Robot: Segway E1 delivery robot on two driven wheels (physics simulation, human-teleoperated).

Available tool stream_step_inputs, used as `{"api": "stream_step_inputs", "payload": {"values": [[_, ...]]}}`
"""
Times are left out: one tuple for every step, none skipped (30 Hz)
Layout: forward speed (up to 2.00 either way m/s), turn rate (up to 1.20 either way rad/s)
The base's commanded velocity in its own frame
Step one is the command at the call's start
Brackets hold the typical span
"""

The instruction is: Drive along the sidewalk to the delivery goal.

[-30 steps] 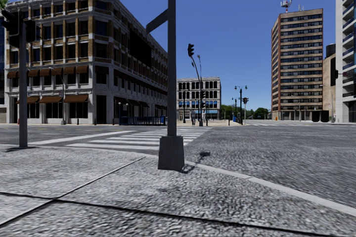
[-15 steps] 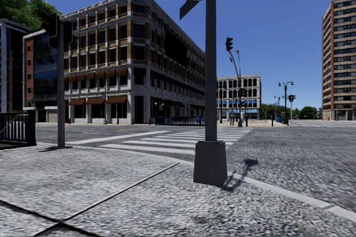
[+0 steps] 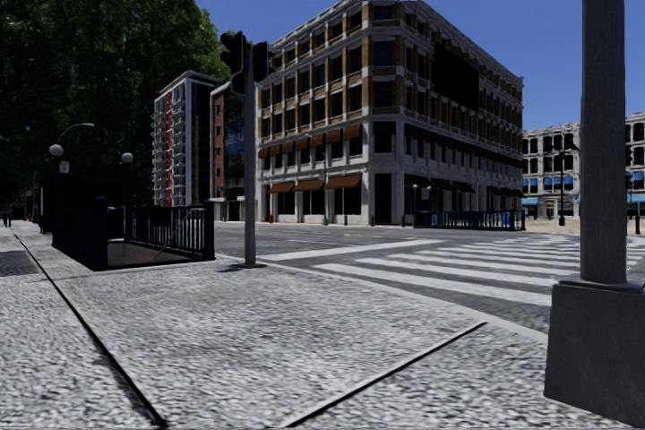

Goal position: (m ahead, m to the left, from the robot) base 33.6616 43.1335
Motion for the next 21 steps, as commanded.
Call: {"api": "stream_step_inputs", "payload": {"values": [[1.24, 0.84], [1.24, 0.84], [1.24, 0.84], [1.24, 0.84], [1.24, 0.83], [1.24, 0.82], [1.24, 0.82], [1.24, 0.82], [1.25, 0.82], [1.26, 0.81], [1.26, 0.81], [1.27, 0.78], [1.27, 0.78], [1.27, 0.77], [1.27, 0.77], [1.27, 0.77], [1.27, 0.77], [1.28, 0.77], [1.28, 0.77], [1.28, 0.77], [1.28, 0.77]]}}
